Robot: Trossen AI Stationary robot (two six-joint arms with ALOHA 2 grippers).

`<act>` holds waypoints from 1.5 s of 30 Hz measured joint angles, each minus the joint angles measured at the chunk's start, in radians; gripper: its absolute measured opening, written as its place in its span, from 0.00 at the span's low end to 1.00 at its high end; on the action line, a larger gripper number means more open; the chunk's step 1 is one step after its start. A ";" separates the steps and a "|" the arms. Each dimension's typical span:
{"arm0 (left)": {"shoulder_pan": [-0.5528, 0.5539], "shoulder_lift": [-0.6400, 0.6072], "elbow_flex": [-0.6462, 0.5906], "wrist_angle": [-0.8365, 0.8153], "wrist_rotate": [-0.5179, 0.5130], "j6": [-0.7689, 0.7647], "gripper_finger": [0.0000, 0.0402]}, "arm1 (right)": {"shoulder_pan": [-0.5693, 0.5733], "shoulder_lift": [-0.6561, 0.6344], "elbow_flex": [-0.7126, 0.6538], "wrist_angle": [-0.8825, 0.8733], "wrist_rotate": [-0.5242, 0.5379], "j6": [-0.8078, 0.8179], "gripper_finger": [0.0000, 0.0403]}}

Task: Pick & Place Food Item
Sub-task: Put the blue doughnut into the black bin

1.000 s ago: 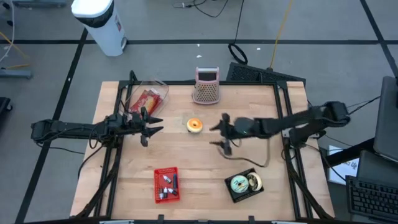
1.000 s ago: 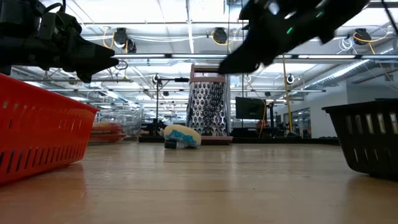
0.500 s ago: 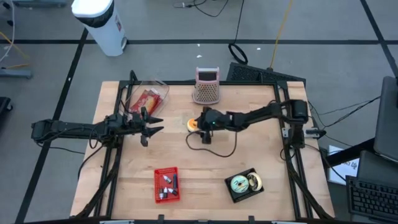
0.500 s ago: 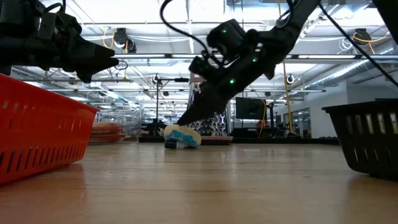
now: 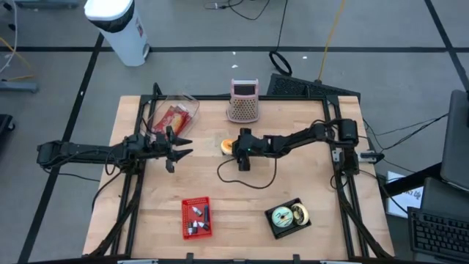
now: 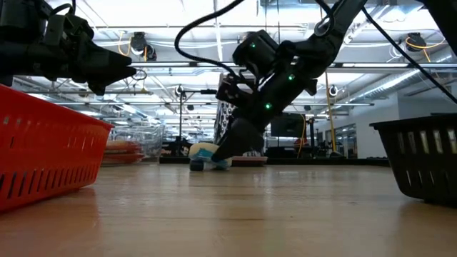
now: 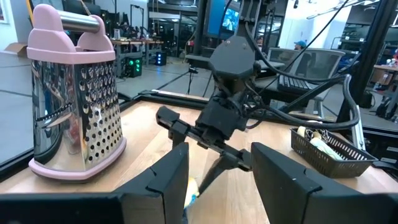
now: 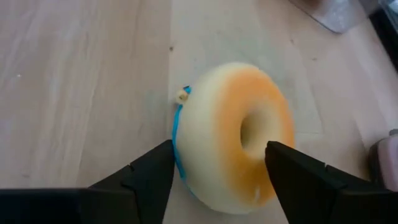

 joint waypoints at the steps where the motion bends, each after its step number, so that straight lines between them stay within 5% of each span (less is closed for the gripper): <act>1: 0.000 0.000 0.000 0.000 0.000 0.000 0.44 | 0.000 -0.002 0.000 -0.006 0.005 -0.012 0.58; 13: 0.000 0.000 0.000 0.000 0.000 0.000 0.44 | 0.042 -0.046 0.000 -0.028 0.083 -0.038 0.25; 21: 0.000 0.000 0.000 0.000 0.000 0.000 0.44 | 0.133 -0.258 0.000 -0.201 0.077 0.084 0.03; 27: 0.000 0.000 0.000 0.000 0.000 0.000 0.44 | 0.232 -0.498 0.000 -0.464 -0.043 0.314 0.05; 35: 0.000 0.000 0.000 0.000 0.000 0.000 0.44 | 0.400 -0.755 -0.013 -0.735 -0.435 0.759 0.06; 41: 0.000 0.000 0.000 0.000 0.000 0.000 0.44 | 0.545 -0.853 -0.151 -0.678 -0.499 1.046 0.05; 45: 0.000 0.000 0.000 0.000 0.000 0.000 0.44 | 0.605 -0.853 -0.303 -0.461 -0.501 1.221 0.05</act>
